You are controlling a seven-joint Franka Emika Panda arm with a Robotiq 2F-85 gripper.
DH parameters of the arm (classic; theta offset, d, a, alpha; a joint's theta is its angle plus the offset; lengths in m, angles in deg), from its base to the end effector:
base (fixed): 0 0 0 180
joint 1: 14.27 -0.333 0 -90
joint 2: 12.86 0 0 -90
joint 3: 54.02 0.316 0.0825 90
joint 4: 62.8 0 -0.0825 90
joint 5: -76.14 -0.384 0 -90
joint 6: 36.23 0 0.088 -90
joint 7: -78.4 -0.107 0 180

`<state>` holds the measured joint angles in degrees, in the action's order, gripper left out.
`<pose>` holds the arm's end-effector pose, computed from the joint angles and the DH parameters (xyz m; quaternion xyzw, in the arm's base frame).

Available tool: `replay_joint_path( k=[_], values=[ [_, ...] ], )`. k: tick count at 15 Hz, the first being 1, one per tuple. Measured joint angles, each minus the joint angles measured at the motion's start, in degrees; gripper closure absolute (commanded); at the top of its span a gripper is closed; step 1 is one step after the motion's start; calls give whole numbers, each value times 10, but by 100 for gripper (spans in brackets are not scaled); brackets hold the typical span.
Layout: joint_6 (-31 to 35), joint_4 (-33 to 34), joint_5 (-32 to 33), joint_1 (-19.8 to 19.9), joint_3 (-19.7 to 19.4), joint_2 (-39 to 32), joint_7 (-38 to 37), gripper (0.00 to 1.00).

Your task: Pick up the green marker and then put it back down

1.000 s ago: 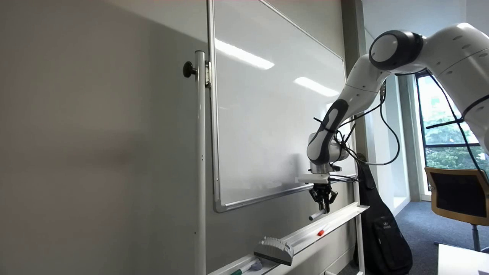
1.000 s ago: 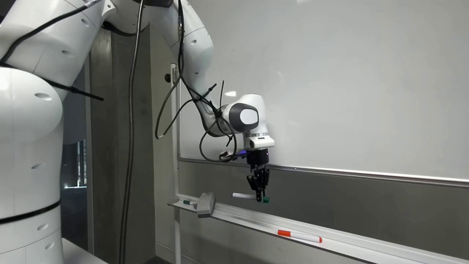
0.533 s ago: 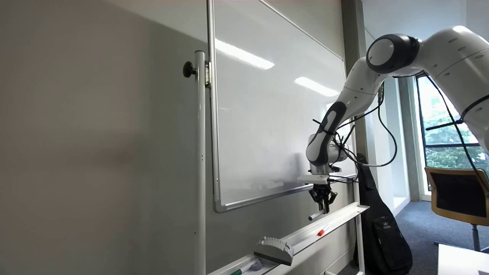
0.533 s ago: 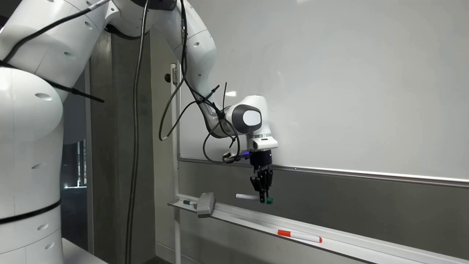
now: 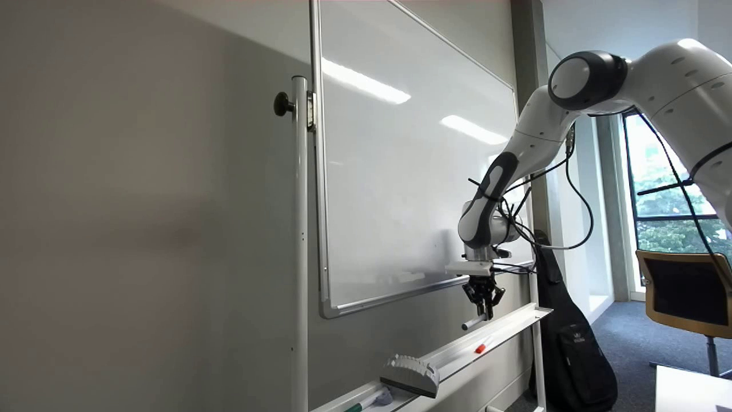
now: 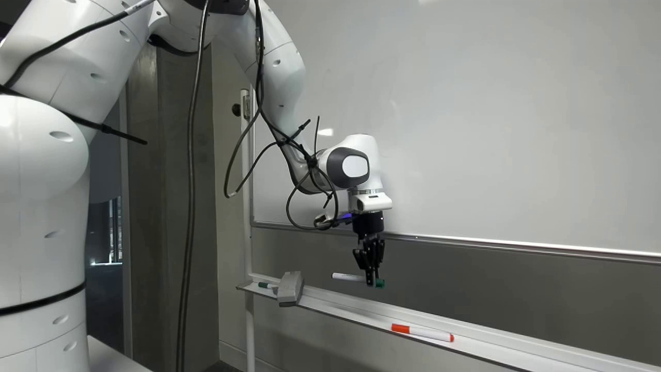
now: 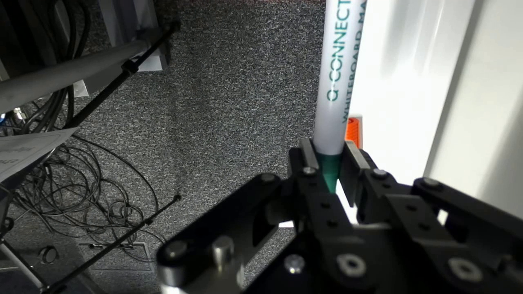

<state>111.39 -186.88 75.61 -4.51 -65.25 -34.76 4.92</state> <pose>0.5316 -0.2043 0.2230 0.6812 -0.7311 0.0310 0.0222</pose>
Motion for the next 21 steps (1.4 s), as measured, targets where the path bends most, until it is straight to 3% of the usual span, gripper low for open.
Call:
replay_joint_path(
  k=[1,2,12,21],
  values=[
    [0,0,0,0,0,0,0,81],
    [0,0,0,0,0,0,0,95],
    [3,3,-14,-3,-7,-31,0,95],
    [202,-1,-127,-1,-6,-88,5,95]
  ],
)
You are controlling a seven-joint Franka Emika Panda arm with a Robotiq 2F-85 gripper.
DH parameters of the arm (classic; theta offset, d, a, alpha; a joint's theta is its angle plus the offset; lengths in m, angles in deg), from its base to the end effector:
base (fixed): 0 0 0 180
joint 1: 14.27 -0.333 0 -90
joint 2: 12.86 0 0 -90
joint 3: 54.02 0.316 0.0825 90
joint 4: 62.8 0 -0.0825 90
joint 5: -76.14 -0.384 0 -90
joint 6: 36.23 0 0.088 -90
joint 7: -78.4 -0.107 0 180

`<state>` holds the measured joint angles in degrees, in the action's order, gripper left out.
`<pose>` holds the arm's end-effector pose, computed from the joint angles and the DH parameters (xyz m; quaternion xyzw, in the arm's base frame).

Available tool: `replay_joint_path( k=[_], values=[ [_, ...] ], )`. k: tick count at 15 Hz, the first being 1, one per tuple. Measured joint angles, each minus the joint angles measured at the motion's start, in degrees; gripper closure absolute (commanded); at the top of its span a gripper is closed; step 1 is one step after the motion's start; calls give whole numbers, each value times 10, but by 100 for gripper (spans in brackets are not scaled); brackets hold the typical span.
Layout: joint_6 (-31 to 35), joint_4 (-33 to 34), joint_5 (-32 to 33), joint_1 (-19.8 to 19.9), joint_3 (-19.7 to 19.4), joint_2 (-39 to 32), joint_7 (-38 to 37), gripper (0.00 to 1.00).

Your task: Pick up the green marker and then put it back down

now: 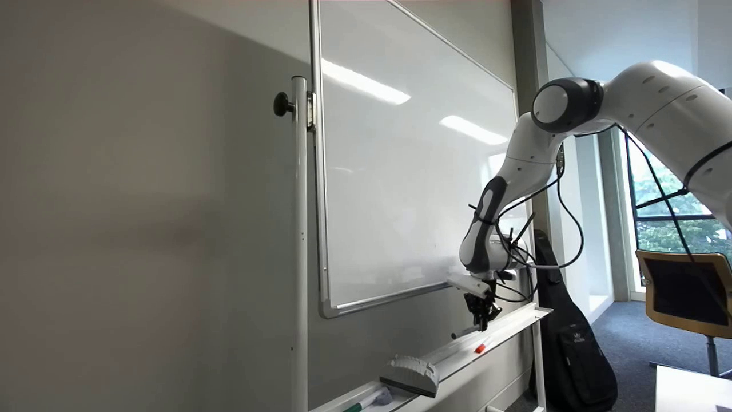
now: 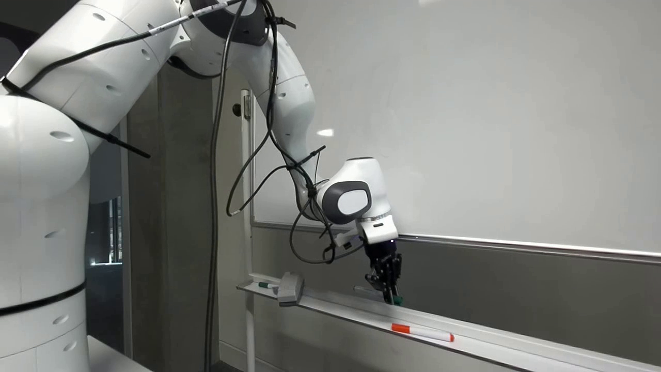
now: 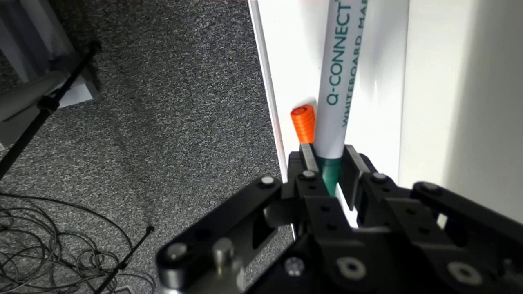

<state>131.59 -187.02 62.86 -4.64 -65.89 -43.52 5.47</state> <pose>0.5343 -0.2268 0.1727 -0.6060 0.7859 -0.1157 0.0417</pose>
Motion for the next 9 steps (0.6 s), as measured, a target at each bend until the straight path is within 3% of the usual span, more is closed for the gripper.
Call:
replay_joint_path(
  k=[9],
  values=[
    [59,-4,-38,0,0,-22,7,95]
  ],
)
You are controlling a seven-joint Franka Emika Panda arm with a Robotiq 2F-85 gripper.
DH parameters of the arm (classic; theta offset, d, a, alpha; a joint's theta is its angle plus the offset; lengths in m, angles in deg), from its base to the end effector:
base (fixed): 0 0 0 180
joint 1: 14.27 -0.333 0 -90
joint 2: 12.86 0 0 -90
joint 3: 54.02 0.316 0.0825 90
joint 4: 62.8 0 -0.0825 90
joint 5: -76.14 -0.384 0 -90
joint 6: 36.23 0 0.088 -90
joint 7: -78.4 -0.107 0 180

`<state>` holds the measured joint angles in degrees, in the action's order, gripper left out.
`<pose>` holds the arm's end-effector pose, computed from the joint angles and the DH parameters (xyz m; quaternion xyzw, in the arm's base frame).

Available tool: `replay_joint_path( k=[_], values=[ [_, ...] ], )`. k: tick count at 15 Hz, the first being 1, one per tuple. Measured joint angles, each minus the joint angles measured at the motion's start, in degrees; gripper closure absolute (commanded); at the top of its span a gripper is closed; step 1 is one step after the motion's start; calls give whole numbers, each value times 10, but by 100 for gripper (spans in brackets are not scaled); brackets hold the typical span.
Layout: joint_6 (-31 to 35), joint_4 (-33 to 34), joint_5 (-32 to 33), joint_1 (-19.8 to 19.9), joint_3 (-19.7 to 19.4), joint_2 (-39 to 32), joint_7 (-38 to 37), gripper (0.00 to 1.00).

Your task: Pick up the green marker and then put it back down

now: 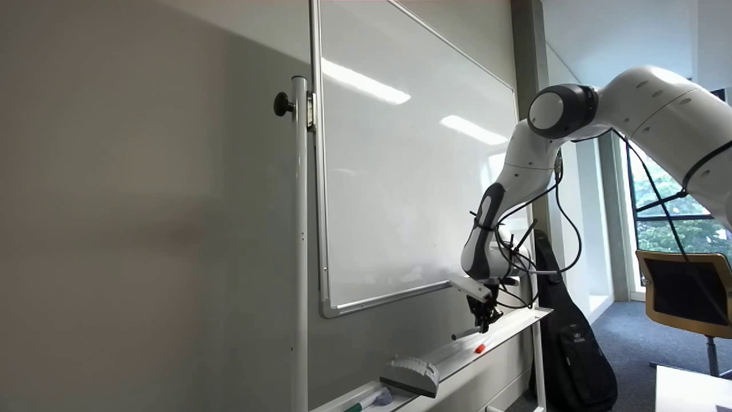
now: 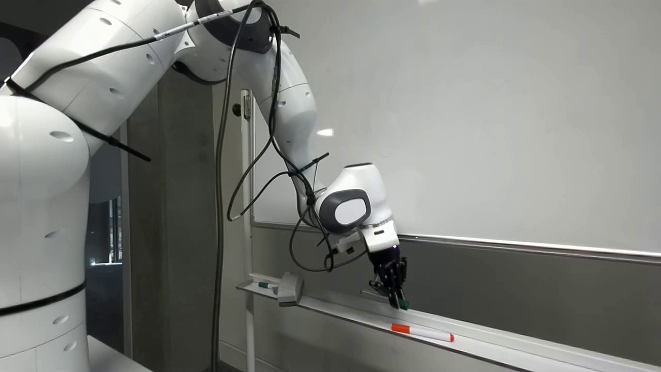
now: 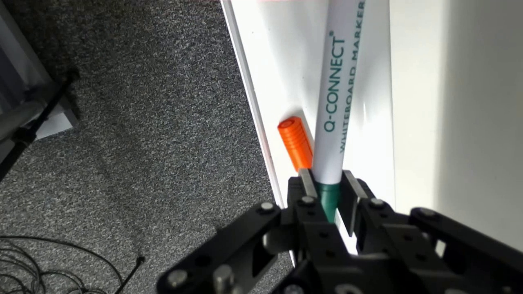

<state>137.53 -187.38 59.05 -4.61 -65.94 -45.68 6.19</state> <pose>0.5296 -0.2342 0.1612 -0.5830 0.7977 -0.1452 0.0524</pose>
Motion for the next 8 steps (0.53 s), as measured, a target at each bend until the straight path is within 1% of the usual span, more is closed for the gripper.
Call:
replay_joint_path(
  k=[8],
  values=[
    [1,8,-1,-5,-10,-11,0,95]
  ],
)
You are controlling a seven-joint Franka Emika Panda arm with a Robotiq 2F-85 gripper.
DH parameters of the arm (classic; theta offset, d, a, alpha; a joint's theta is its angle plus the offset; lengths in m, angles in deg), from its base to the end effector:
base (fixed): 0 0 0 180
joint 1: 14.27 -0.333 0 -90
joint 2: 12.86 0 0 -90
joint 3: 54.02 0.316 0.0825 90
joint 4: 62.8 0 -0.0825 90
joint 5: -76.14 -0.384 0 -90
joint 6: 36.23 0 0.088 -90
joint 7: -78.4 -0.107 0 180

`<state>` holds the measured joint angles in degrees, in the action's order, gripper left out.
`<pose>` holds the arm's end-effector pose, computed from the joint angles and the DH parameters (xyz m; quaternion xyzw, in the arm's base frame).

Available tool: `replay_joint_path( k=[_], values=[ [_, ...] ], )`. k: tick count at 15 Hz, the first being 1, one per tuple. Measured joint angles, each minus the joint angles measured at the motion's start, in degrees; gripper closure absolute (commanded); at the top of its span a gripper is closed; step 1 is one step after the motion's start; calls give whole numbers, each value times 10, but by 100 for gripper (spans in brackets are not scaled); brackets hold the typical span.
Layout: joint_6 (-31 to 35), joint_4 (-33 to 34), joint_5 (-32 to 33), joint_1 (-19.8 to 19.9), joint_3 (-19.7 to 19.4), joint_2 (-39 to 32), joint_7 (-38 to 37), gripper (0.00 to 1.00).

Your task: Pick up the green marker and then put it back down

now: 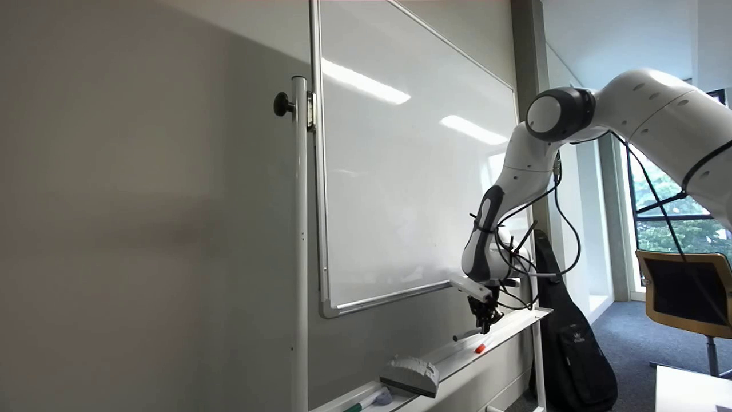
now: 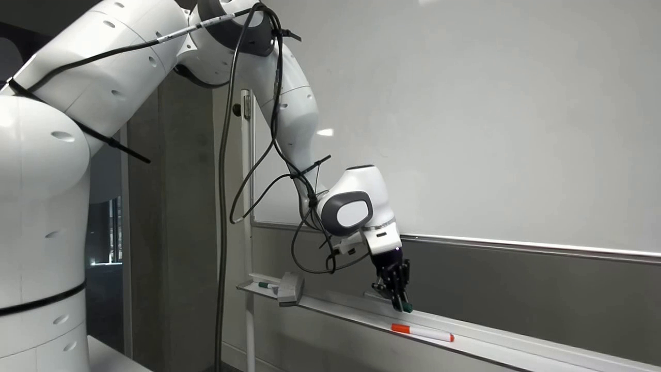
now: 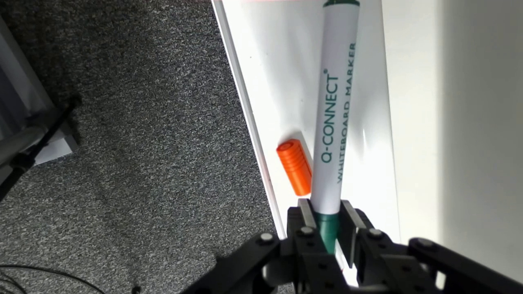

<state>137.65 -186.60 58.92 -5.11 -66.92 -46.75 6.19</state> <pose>0.5301 -0.2398 0.1569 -0.5812 0.7987 -0.1483 0.0467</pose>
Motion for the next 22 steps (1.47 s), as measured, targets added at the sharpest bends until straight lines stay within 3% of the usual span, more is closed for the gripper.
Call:
replay_joint_path(
  k=[9,22],
  values=[
    [-6,2,1,-22,-12,-3,19,95],
    [-29,25,0,-7,8,-13,76,95]
  ],
)
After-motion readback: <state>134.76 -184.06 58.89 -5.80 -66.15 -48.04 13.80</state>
